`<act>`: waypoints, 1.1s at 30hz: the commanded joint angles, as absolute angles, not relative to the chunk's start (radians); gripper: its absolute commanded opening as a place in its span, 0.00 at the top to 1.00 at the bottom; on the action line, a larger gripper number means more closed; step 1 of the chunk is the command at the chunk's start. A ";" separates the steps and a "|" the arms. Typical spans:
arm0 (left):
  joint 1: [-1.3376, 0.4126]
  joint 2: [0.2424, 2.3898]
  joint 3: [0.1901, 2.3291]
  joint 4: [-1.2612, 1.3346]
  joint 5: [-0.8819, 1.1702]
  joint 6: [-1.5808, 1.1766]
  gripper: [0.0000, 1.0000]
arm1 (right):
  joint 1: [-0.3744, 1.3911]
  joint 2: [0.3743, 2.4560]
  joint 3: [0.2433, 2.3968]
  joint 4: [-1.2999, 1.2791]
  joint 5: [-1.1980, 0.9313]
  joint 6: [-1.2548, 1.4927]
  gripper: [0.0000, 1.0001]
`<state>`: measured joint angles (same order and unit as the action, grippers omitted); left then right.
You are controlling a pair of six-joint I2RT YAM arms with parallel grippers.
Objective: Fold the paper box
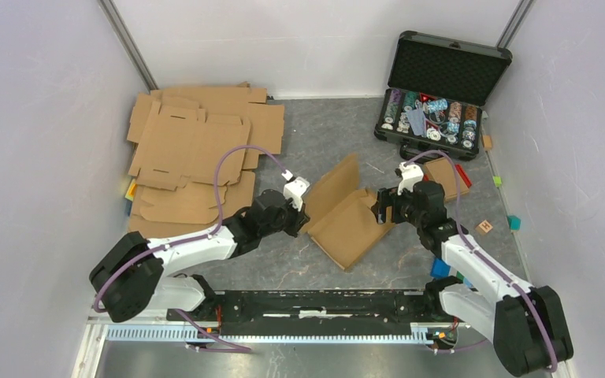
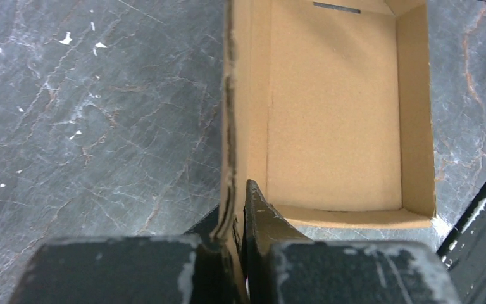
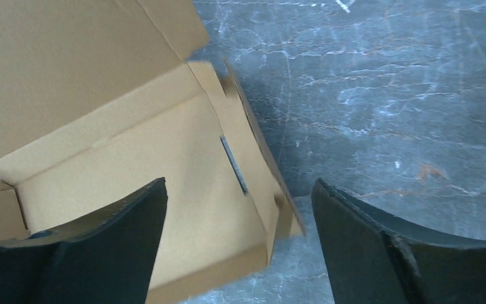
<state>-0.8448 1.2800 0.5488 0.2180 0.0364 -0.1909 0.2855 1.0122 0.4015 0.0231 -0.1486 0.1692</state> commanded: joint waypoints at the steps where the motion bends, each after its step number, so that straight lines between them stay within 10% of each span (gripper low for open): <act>1: -0.848 1.234 0.554 0.257 -0.062 -0.147 0.97 | 0.279 0.937 0.382 0.003 0.004 0.202 0.07; 23: -0.861 1.304 0.594 0.259 -0.123 -0.097 0.96 | 0.271 1.311 0.507 0.298 0.057 0.633 0.02; 29: -0.860 1.316 0.605 0.260 -0.066 -0.106 0.60 | 0.264 1.349 0.470 0.410 0.042 0.746 0.02; 33: -0.860 1.339 0.636 0.241 -0.033 -0.130 0.54 | 0.263 1.397 0.502 0.385 0.003 0.729 0.04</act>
<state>-0.8551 1.3193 0.5755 0.2226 -0.0841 -0.1326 0.2680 1.3582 0.4679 0.3389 0.0322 0.6975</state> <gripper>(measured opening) 0.450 0.970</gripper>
